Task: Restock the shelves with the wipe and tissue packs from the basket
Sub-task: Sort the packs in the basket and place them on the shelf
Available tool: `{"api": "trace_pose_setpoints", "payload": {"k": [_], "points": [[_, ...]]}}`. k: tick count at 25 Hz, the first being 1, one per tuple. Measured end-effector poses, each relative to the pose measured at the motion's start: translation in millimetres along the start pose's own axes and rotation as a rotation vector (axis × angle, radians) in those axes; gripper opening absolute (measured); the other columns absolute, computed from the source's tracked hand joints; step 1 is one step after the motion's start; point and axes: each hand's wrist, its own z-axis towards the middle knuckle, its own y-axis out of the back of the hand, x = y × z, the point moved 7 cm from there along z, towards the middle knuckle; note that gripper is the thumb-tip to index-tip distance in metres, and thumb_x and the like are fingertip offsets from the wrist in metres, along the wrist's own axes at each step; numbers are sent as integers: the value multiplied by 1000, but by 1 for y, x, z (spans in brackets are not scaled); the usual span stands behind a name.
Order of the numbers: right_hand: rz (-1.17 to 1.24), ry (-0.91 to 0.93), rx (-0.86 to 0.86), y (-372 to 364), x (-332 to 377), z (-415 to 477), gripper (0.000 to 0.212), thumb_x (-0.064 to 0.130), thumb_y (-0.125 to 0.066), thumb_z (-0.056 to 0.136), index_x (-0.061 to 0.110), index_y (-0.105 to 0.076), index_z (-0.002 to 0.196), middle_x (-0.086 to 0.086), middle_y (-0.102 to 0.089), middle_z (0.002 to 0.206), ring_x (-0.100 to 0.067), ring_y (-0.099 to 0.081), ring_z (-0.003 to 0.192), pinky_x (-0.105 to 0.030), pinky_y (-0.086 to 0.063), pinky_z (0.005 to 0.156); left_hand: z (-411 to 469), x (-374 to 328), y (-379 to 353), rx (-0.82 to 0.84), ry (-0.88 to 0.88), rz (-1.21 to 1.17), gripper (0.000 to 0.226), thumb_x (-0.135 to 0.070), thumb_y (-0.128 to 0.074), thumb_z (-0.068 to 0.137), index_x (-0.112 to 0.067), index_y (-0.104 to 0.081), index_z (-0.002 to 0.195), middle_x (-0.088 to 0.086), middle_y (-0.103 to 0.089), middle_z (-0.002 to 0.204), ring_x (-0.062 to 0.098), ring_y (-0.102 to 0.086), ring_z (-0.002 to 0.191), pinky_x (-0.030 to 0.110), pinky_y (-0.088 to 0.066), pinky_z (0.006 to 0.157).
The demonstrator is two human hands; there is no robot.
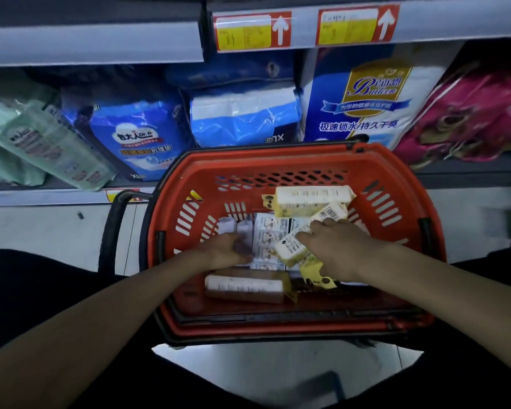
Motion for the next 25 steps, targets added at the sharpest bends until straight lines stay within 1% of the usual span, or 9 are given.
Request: {"api": "trace_pose_setpoints", "payload": {"k": [1,3,5,9,11,13,14,18,25], "points": [[-8,1,17,-4,2,1,65,14,-65,98,17,-33,155,-15,-43,147,-38,-44,135,-49,-44,106,7,2,-9,17,34,-119,37,-20,-71,98,-20,-55,131,-8,-57,96,12,-58,94,8,-49,76],[-34,-3,55,-12,7,3,64,15,-66,97,16,-35,153,-16,-43,147,-37,-44,135,-47,-44,106,17,-3,-25,52,70,-330,45,-12,-71,97,-7,-55,139,-1,-61,110,17,-61,104,11,-49,71],[-59,-5,67,-14,10,6,67,16,-67,95,16,-34,154,-17,-41,149,-39,-42,137,-47,-44,107,28,-1,-36,40,103,-468,42,-10,-73,95,-6,-60,135,4,-65,118,22,-63,113,11,-49,68],[-58,18,51,-11,13,10,65,17,-68,95,17,-37,152,-16,-42,147,-39,-44,134,-47,-48,102,43,7,-45,20,204,-674,25,-7,-71,93,-7,-69,118,4,-71,118,21,-64,110,34,-52,90],[-61,23,41,-9,13,12,65,16,-69,95,17,-38,152,-14,-43,146,-38,-45,134,-46,-48,103,49,10,-49,7,259,-740,22,-4,-71,90,-4,-72,113,3,-72,115,22,-64,111,37,-54,98],[-60,22,30,-8,13,13,64,15,-69,94,16,-38,151,-14,-44,145,-37,-46,133,-46,-47,104,52,13,-54,-8,293,-777,17,1,-72,88,-6,-72,104,3,-74,108,22,-66,109,36,-57,95],[-60,21,28,-7,13,14,64,15,-68,94,16,-39,150,-15,-45,143,-37,-46,132,-46,-46,104,54,16,-56,-9,306,-800,18,2,-74,87,-7,-73,103,4,-75,109,24,-67,111,38,-57,97],[-55,29,24,-4,13,16,61,14,-67,95,16,-39,149,-15,-48,140,-38,-49,128,-47,-48,101,59,27,-64,44,343,-839,44,-4,-82,83,-1,-69,125,12,-74,126,30,-69,118,43,-54,106],[-60,40,22,1,15,14,57,16,-63,99,15,-39,151,-15,-49,139,-38,-52,125,-47,-48,101,55,23,-64,24,350,-777,61,-15,-85,83,1,-59,136,7,-65,137,30,-62,125,37,-55,101]]}}
